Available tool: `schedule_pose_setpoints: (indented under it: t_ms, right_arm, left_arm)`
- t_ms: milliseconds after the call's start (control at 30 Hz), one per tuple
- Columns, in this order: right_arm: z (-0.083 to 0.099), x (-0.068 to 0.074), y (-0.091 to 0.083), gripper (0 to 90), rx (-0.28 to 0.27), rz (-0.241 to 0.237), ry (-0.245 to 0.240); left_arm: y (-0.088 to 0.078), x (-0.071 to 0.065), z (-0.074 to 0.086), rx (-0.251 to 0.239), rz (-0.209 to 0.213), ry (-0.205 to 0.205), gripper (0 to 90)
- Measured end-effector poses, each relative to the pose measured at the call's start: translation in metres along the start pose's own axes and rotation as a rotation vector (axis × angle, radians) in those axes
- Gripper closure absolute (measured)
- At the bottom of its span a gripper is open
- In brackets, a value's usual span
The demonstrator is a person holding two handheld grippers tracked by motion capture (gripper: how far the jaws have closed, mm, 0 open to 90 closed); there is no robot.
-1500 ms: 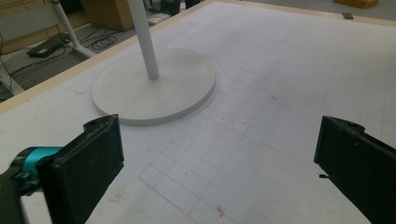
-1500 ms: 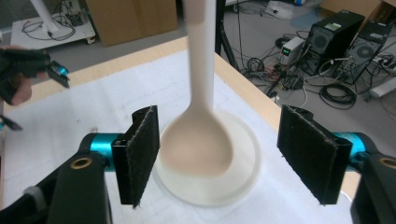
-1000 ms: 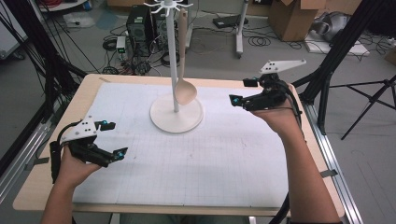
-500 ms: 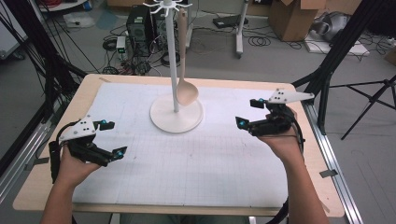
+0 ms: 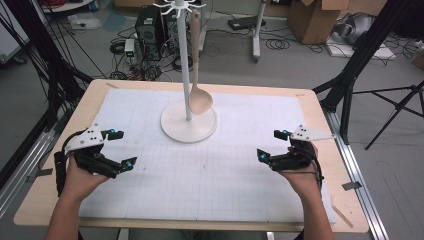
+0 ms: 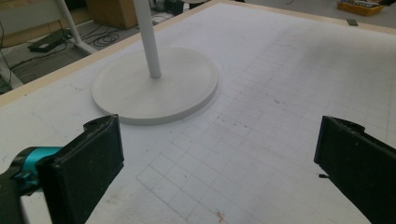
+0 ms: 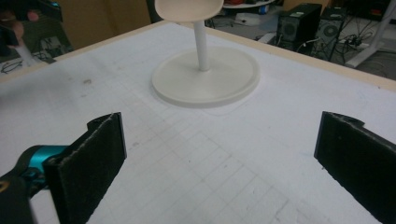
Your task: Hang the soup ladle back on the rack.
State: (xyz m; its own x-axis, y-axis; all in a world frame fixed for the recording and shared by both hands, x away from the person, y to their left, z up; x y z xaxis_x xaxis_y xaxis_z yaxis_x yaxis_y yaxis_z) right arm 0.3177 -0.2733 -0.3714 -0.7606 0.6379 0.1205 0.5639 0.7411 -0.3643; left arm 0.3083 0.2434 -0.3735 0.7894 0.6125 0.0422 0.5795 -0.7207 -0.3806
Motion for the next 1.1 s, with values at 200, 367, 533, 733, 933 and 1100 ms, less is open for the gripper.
schedule_pose_setpoints:
  t_ms: [200, 367, 533, 733, 933, 1100]
  right_arm:
    - [0.024, 0.005, 0.003, 0.0, -0.038, 0.017, -0.001]
    - [0.030, 0.002, 0.007, 0.0, -0.018, 0.007, 0.014]
    - [0.032, -0.001, 0.006, 0.0, -0.016, 0.008, 0.023]
    - [0.034, -0.005, 0.006, 0.0, 0.000, 0.020, 0.023]
    - [0.039, -0.008, 0.011, 0.0, 0.040, 0.030, 0.027]
    - [0.039, -0.009, 0.010, 0.0, 0.038, 0.036, 0.030]
  left_arm:
    - [0.002, 0.007, 0.006, 0.005, -0.003, -0.022, 1.7]
    - [0.004, 0.006, 0.005, -0.010, 0.011, -0.019, 1.7]
    - [0.006, 0.004, 0.006, -0.012, 0.019, -0.024, 1.7]
    - [0.008, 0.003, 0.006, -0.008, 0.024, -0.021, 1.7]
    - [0.012, 0.003, 0.009, 0.005, 0.027, -0.018, 1.7]
    - [0.013, 0.002, 0.009, 0.009, 0.027, -0.019, 1.7]
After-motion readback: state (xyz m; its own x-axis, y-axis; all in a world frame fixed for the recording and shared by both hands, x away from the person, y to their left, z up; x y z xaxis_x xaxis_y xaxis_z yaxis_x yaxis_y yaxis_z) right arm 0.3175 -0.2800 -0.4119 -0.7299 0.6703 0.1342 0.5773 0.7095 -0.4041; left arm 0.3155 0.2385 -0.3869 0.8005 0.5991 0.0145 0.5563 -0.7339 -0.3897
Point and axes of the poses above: each handheld gripper's, and its own axes: y roughly forward along the jaws, z roughly out of its underside, x roughly to its left, the point moved 2 cm from there along y, roughly forward along the jaws, and after that the axes turned 3 degrees about -z, right-handed, at the moved point
